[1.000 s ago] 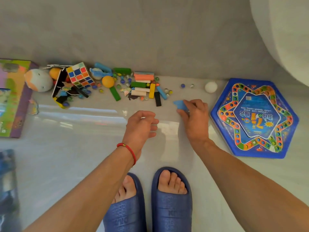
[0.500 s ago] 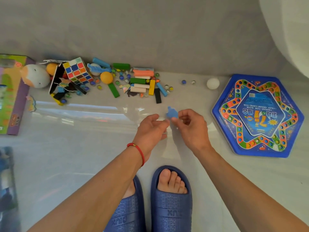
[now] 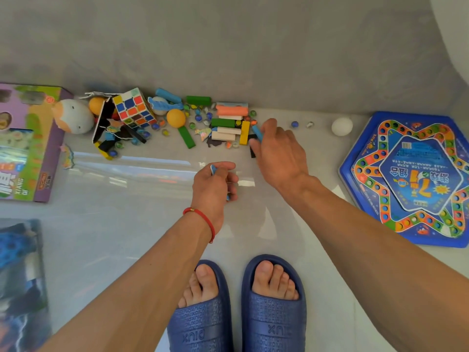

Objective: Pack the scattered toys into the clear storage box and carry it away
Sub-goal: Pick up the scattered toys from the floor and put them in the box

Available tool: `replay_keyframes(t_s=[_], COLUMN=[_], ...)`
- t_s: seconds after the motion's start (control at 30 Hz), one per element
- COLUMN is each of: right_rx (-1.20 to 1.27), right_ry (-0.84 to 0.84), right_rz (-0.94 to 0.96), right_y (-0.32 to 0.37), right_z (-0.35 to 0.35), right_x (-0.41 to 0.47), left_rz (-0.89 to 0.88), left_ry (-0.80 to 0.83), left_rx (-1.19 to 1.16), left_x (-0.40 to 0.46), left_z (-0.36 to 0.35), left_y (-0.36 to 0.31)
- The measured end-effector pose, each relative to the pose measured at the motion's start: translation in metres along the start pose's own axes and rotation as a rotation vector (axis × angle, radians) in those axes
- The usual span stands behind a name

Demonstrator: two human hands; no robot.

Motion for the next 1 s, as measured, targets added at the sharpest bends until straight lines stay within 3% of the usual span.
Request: replay_keyframes(t_s=[0.13,0.47,0.57,0.73,0.87,1.0], right_rx=[-0.165,-0.224,-0.062,0.276,0.481,0.362], right_ry=[-0.028,-0.005,-0.019,0.203,0.237,0.196], right_rz=[0.018,-0.019,0.001,0.089,-0.013,0.068], right_y=[0.005,0.008,0.011,0.025,0.010,0.018], right_z=[-0.007,-0.011,0.001,-0.008,-0.012,-0.010], right_x=[0.004,-0.018,-0.047,-0.093,-0.086,-0.058], left_rz=[0.003,-0.013,0.016,0.184,0.080,-0.121], left_ry=[0.023,0.038,0.056,0.211,0.091,-0.203], left_rx=[-0.006,-0.005,-0.113,-0.389,-0.280,0.091], left_x=[-0.001,-0.006,-0.007,-0.014,-0.009,0.016], left_z=[-0.002,-0.001,-0.002,-0.016,0.005,0.051], left_y=[0.004,0.014,0.019,0.032,0.027,-0.003])
Point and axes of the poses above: each hand's wrist, its own x-axis towards the middle knuckle, its own z-axis out of the back of the hand, y = z × x, the point moved 8 cm from there along x, towards the middle knuckle, and after that the axes turned 1 degree about -x, right-handed, at the moved point
